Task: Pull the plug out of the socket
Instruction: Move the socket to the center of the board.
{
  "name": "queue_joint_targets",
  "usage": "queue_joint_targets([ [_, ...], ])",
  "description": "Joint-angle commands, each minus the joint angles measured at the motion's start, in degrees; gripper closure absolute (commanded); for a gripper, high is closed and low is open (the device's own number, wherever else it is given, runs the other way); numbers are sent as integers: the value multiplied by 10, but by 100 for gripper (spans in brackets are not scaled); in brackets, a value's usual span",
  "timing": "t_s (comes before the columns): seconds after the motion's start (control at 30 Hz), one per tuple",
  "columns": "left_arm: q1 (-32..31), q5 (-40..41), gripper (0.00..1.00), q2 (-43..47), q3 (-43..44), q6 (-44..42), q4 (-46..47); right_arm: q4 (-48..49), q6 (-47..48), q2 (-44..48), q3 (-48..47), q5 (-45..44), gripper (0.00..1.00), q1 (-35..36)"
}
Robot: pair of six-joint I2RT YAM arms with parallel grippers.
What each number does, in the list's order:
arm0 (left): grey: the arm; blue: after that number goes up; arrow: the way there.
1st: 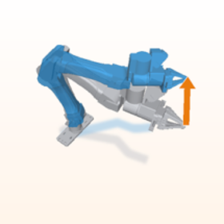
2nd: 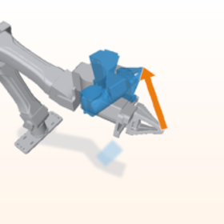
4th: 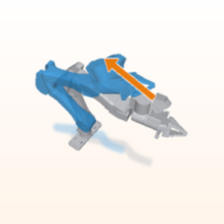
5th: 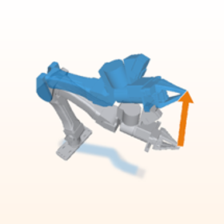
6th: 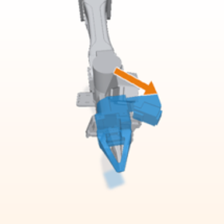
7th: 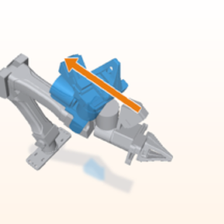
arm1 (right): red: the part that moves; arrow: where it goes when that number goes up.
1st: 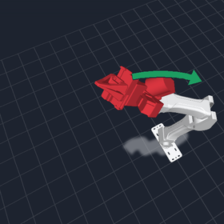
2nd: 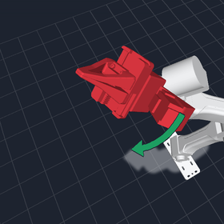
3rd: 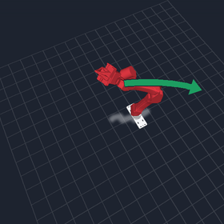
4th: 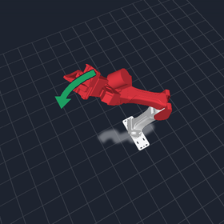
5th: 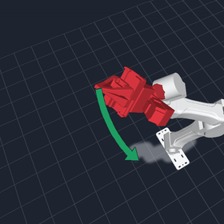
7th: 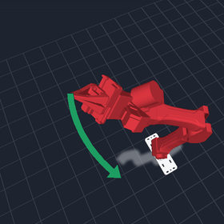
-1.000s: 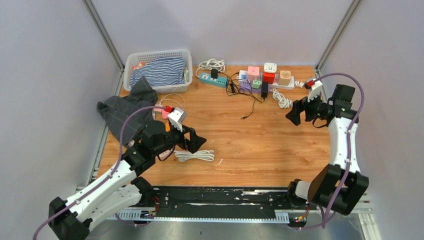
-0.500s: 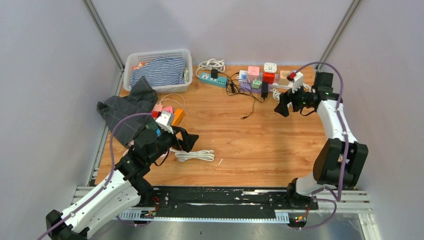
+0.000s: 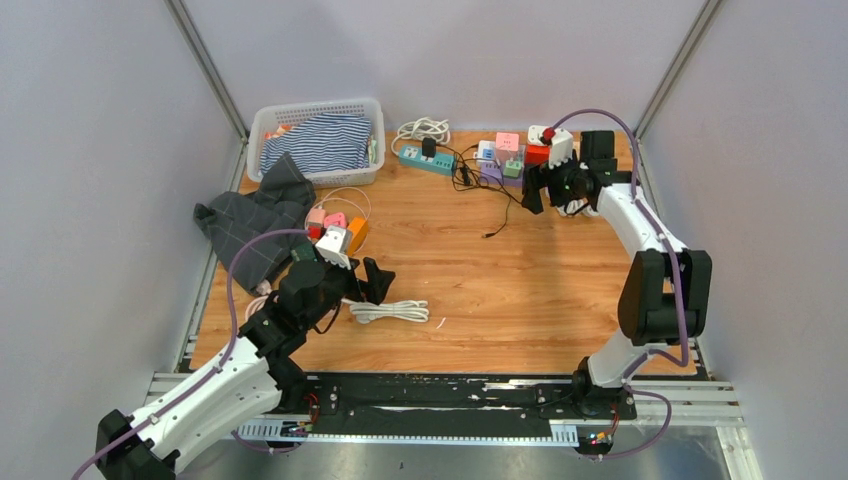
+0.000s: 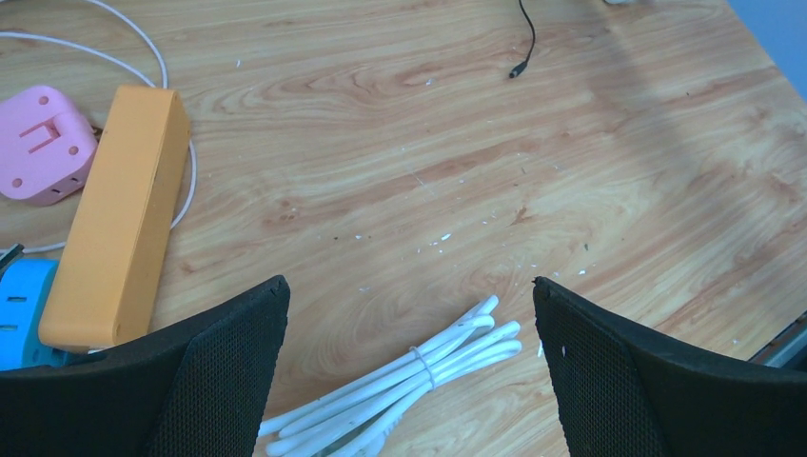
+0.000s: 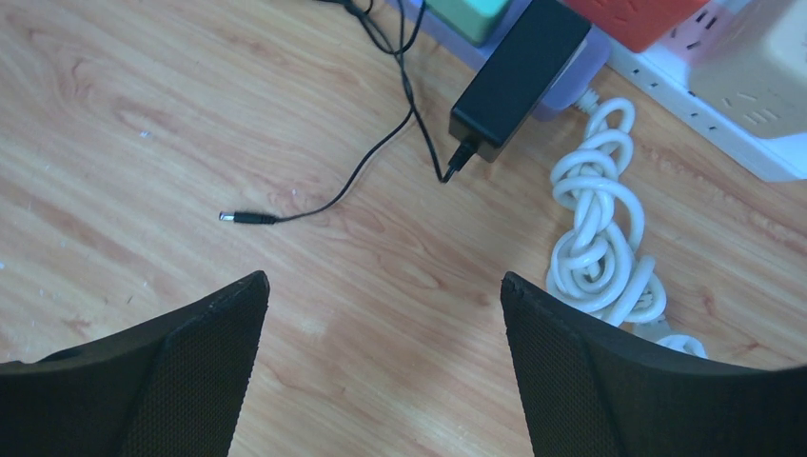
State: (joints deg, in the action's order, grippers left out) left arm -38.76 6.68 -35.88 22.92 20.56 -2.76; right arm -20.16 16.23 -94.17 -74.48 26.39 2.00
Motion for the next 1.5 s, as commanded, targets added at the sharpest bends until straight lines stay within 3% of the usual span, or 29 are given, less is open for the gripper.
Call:
queue_joint_targets([
  [0.0, -3, 12, 0, -2, 9, -14, 8, 10, -31, -51, -58, -61, 10, 20],
  [0.1, -3, 14, 0, 1, 6, -15, 10, -6, -37, -94, -107, -83, 15, 28],
  [0.2, -3, 16, 0, -3, 2, -15, 16, -27, -49, -135, -152, -93, 27, 30],
  [0.4, -3, 11, 0, -25, 6, -18, 17, -37, -52, -178, -200, -114, 33, 31],
  [0.47, -3, 11, 0, -28, 6, -18, 18, -37, -55, -190, -212, -117, 45, 31],
  [0.5, -3, 12, 0, -29, 6, -19, 18, -37, -57, -195, -217, -115, 46, 31],
  [1.03, -3, 14, 0, -29, 5, -20, 18, -49, -62, -271, -274, -138, 43, 32],
  [1.47, -3, 16, 0, -21, 3, -19, 16, -56, -53, -279, -266, -145, 49, 34],
])
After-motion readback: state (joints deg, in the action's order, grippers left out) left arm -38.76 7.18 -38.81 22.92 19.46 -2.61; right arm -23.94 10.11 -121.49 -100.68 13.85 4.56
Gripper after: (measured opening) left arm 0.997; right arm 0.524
